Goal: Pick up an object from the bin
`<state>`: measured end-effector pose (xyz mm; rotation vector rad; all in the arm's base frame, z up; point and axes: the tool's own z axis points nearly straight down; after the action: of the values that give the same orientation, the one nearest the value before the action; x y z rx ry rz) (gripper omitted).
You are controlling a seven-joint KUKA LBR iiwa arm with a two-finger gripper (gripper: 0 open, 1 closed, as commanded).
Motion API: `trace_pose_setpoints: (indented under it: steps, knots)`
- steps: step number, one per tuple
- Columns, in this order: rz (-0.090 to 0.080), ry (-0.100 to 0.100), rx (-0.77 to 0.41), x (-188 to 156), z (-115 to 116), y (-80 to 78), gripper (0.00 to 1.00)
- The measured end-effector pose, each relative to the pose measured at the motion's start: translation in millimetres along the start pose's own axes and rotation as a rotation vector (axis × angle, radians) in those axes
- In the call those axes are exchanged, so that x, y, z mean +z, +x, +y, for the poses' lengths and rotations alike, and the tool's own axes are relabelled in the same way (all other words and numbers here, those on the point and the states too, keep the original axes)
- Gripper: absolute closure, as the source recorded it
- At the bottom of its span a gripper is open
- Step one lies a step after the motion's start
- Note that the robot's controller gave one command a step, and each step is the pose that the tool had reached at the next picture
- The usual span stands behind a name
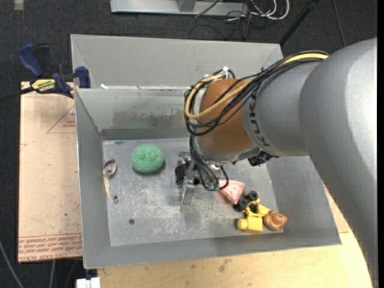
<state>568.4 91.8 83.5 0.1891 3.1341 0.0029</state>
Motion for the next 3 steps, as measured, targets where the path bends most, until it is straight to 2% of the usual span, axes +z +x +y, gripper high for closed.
trace_pose_setpoints:
  steps: [3]
  knots:
    - [0.0,0.0,0.001,0.0,-0.1,0.0,1.0]
